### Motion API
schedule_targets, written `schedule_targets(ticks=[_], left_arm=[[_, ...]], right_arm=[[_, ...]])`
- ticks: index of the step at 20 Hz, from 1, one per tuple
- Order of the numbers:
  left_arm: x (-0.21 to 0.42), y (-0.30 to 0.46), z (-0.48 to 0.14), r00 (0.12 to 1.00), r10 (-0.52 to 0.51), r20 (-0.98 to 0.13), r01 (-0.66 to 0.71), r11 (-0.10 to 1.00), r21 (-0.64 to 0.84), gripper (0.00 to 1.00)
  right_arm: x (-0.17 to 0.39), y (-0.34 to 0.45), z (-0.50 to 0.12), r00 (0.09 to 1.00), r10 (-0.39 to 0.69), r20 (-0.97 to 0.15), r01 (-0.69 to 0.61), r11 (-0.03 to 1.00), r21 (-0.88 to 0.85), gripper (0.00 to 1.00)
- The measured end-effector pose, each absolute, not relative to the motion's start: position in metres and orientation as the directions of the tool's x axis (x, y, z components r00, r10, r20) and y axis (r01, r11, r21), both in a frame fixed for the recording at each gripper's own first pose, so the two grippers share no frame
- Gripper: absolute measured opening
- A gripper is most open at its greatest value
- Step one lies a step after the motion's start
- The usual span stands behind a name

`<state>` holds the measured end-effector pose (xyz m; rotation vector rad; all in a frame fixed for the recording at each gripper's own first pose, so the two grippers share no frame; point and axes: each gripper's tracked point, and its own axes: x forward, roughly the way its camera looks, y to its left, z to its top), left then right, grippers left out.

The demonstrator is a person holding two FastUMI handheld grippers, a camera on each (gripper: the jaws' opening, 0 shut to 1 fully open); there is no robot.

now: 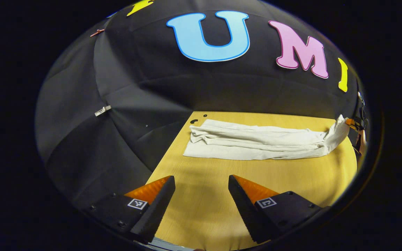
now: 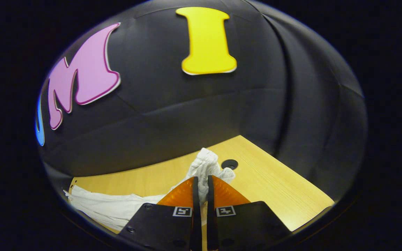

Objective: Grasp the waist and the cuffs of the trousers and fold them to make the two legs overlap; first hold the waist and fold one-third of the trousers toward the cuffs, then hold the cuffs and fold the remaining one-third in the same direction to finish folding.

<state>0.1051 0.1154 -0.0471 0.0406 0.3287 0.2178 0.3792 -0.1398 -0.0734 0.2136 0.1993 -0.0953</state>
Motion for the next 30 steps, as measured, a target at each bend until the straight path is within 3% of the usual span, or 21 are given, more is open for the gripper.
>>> schedule_targets(ticks=[5,10,16,22,26,27,28,30], left_arm=[[0.099,0.106,-0.055,0.942,0.141,-0.304,-0.155,0.988,-0.022,0.97],[0.088,0.121,-0.062,0.936,0.168,-0.31,-0.189,0.981,-0.039,0.97],[0.1,0.142,-0.071,0.93,0.231,-0.286,-0.268,0.958,-0.098,0.97],[0.148,0.141,-0.089,0.93,0.247,-0.272,-0.316,0.914,-0.253,0.97],[0.177,0.156,-0.097,0.924,0.267,-0.275,-0.344,0.894,-0.288,0.91],[0.181,0.16,-0.097,0.922,0.272,-0.275,-0.35,0.889,-0.296,0.96],[0.185,0.165,-0.097,0.921,0.276,-0.276,-0.356,0.883,-0.305,0.96],[0.195,0.173,-0.096,0.92,0.282,-0.271,-0.361,0.88,-0.308,0.96]], right_arm=[[0.385,-0.053,-0.029,0.993,0.065,-0.098,-0.051,0.989,0.138,0.1],[0.384,0.034,-0.031,0.977,0.196,-0.083,-0.181,0.97,0.164,0.1],[0.367,0.122,-0.064,0.933,0.354,-0.07,-0.331,0.918,0.219,0.1],[0.352,0.176,-0.115,0.896,0.428,-0.119,-0.379,0.876,0.3,0.1],[0.333,0.208,-0.144,0.861,0.483,-0.16,-0.404,0.84,0.363,0.1],[0.325,0.216,-0.15,0.845,0.507,-0.172,-0.417,0.825,0.382,0.19],[0.319,0.221,-0.158,0.833,0.521,-0.188,-0.426,0.82,0.383,0.16],[0.308,0.223,-0.172,0.82,0.529,-0.218,-0.439,0.827,0.352,0.57]])
